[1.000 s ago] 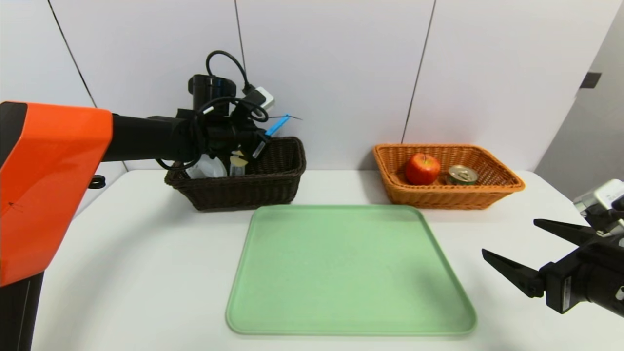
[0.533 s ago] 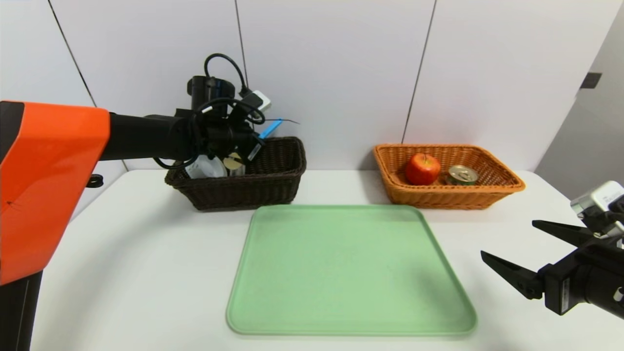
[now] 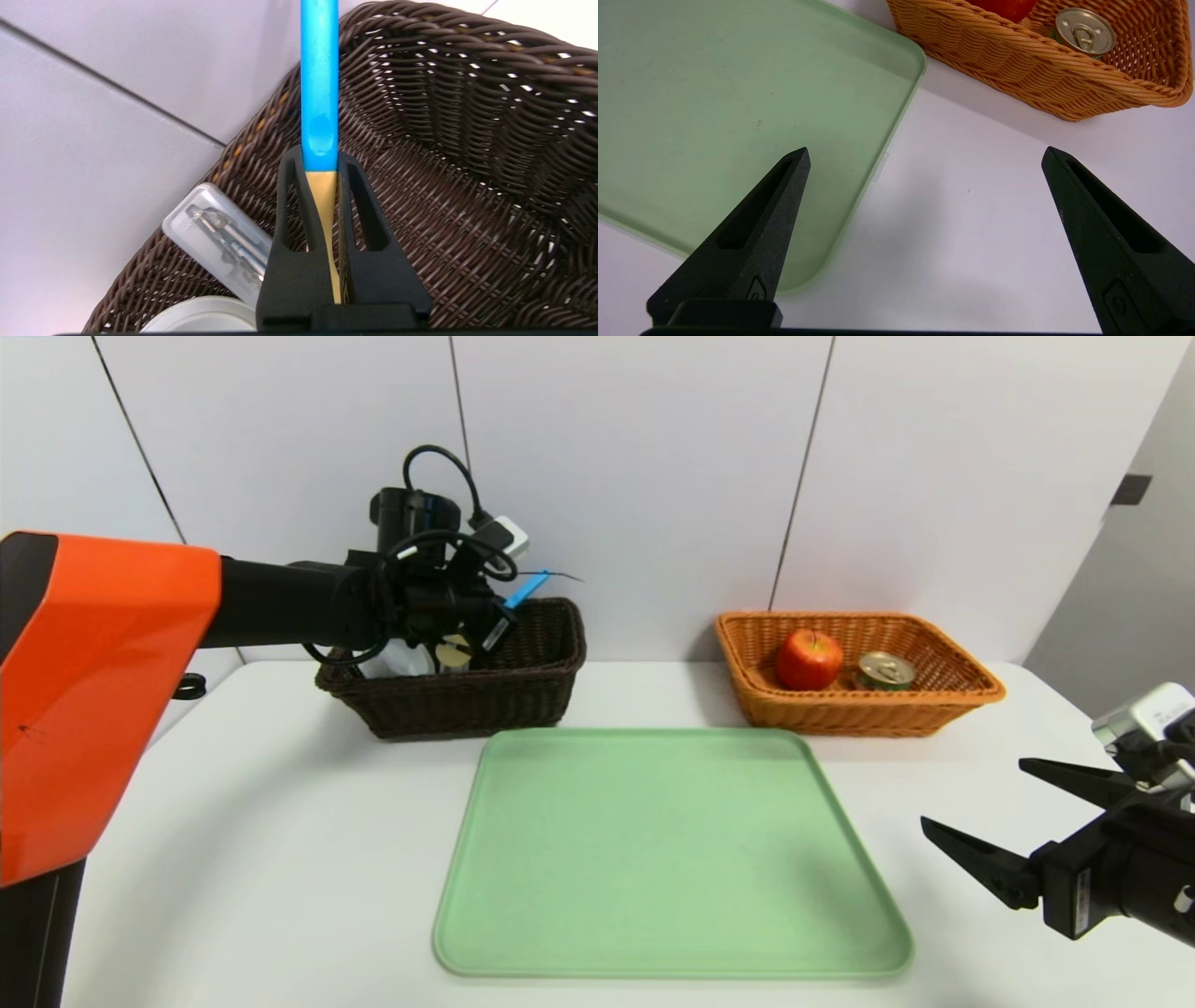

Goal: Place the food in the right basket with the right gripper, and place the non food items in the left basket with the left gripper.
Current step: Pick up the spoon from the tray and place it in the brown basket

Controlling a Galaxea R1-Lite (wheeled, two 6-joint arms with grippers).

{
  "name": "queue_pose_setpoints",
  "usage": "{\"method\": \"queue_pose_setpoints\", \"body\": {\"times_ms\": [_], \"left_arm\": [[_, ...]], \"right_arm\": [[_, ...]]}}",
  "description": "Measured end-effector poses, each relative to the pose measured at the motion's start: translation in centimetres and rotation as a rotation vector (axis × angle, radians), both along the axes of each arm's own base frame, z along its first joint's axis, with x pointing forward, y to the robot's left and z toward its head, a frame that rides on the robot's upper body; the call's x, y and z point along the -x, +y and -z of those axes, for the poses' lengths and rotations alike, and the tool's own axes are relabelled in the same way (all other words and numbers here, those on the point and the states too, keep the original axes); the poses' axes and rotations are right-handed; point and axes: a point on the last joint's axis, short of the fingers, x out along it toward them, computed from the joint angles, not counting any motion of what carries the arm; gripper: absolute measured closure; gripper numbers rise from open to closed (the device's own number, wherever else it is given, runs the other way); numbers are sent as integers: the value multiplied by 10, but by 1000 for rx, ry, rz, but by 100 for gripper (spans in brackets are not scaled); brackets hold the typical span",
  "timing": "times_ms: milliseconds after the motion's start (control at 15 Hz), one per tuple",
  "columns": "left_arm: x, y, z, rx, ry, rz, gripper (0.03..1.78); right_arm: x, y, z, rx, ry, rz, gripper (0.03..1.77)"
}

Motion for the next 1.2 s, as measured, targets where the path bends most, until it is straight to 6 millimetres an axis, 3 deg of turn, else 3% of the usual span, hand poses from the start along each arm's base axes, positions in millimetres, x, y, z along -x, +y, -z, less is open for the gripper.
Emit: {"method": "queue_pose_setpoints", "body": {"times_ms": [1200], "left_arm": [[-5, 0, 21, -6, -32, -49, 170]], "right_arm": [[0, 0, 0, 11, -4, -4, 9]]}}
